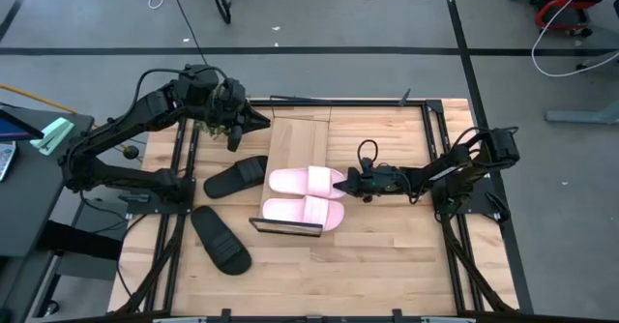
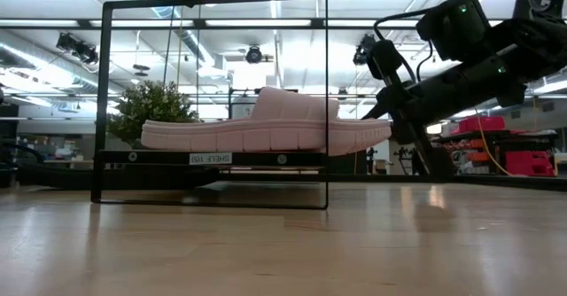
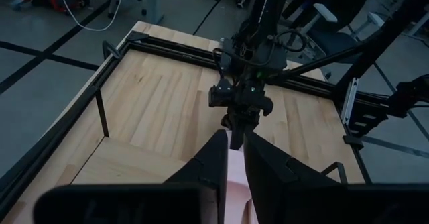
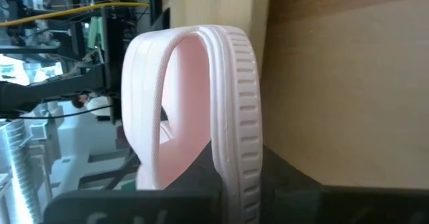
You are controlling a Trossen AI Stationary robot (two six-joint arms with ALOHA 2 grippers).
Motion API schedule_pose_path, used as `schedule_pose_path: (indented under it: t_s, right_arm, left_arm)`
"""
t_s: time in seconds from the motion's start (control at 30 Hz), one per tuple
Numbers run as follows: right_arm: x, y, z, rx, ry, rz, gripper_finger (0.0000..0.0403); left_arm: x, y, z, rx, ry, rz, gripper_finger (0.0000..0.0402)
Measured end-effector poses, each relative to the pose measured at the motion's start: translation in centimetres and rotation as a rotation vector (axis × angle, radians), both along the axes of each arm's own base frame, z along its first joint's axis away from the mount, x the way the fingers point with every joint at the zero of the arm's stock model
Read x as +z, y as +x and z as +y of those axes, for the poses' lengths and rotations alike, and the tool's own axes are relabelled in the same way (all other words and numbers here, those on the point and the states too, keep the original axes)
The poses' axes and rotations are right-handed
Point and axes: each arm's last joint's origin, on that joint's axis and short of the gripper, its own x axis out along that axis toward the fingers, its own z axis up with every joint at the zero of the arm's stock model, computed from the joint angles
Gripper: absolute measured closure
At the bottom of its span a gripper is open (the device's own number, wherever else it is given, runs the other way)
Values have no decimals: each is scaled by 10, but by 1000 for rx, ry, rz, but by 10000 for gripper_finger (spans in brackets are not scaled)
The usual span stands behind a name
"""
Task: Pick and place slides into the shelf
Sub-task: Put the pink slide on the shelf
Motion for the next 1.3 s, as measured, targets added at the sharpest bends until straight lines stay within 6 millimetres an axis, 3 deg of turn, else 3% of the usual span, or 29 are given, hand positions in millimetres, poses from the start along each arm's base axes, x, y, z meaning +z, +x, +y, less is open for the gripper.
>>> schedule_pose_path:
  t_s: [0.2,0.97,1.3]
  right_arm:
    - [-1,-1,0,4,12,14,362]
    - [0,2,0,11,65,15,186]
    - [-1,0,0,6,90,50,151]
  left_arm:
    - [0,0,0,-1,1,0,340]
    - [2,1,1,4,3,-21,340]
    - [2,1,1,4,3,-20,342]
